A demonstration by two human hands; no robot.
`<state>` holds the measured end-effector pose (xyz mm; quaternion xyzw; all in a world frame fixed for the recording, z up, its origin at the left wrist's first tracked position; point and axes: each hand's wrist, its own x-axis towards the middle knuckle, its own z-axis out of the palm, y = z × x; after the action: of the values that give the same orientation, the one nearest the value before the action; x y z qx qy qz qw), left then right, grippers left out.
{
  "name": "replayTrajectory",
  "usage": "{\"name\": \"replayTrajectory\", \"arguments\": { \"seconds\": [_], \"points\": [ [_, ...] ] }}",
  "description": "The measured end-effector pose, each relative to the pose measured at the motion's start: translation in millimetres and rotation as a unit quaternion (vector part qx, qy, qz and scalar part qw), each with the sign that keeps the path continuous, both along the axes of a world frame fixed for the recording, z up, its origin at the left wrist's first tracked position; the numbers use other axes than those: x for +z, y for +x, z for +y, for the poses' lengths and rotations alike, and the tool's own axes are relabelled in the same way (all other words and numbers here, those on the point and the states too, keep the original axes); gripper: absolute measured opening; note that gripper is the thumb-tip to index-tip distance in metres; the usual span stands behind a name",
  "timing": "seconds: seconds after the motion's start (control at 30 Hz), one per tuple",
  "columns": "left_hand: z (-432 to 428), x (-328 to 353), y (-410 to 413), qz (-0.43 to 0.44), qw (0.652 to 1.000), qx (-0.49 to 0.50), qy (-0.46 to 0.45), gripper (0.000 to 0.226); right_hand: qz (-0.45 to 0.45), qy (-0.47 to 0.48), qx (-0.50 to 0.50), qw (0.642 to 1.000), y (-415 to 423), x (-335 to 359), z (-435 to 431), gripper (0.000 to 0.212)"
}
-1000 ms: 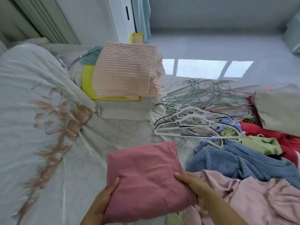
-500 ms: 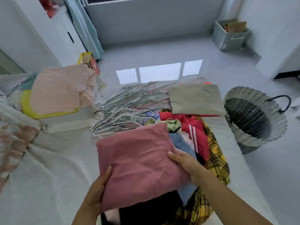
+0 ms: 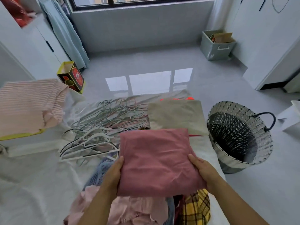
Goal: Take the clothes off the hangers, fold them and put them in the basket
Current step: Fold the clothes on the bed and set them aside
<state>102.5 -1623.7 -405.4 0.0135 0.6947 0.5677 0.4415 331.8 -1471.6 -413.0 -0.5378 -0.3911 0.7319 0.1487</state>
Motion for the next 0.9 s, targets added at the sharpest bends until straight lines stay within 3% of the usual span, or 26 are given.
{"name": "replayTrajectory", "arguments": {
  "seconds": [0.07, 0.17, 0.2, 0.3, 0.43, 0.5, 0.57, 0.67, 0.77, 0.9],
  "points": [
    [39.2, -17.7, -4.3, -0.001, 1.0, -0.018, -0.008, 0.028, -0.006, 0.01, -0.015, 1.0, 6.0, -9.7, 35.5, 0.032],
    [102.3, -32.5, -2.8, 0.019, 0.998, -0.054, 0.005, 0.039, -0.002, 0.043, -0.019, 0.999, 11.6, -28.0, 93.9, 0.064],
    [122.4, -40.4, -2.8, 0.021, 0.999, -0.048, 0.014, 0.041, 0.002, 0.052, -0.02, 0.998, 11.1, -34.0, 115.6, 0.064],
    [185.1, -56.6, -2.6, -0.001, 0.999, -0.035, 0.04, 0.039, 0.016, 0.093, -0.017, 0.995, 5.5, -50.7, 178.8, 0.054],
    [256.9, -79.3, -19.7, 0.033, 0.995, -0.013, 0.091, 0.028, 0.027, 0.175, 0.004, 0.984, -11.8, -75.2, 254.0, 0.088],
    [287.2, -99.5, -35.8, 0.092, 0.992, -0.023, 0.086, 0.036, 0.027, 0.203, 0.013, 0.979, -25.9, -92.2, 287.4, 0.078],
    [305.5, -128.3, -44.7, 0.176, 0.983, -0.052, 0.015, 0.048, -0.015, 0.231, 0.009, 0.973, -40.9, -114.0, 308.1, 0.064],
    [312.7, -165.3, -27.6, 0.235, 0.963, -0.118, -0.052, 0.06, -0.087, 0.296, 0.047, 0.95, -55.4, -153.3, 313.7, 0.075],
    [315.2, -188.6, -12.8, 0.214, 0.964, -0.147, -0.053, 0.053, -0.12, 0.304, 0.099, 0.94, -61.8, -184.1, 303.9, 0.057],
    [305.5, -178.3, -13.4, 0.166, 0.975, -0.142, -0.044, 0.052, -0.129, 0.291, 0.081, 0.944, -64.8, -182.0, 297.7, 0.05]
  ]
}}
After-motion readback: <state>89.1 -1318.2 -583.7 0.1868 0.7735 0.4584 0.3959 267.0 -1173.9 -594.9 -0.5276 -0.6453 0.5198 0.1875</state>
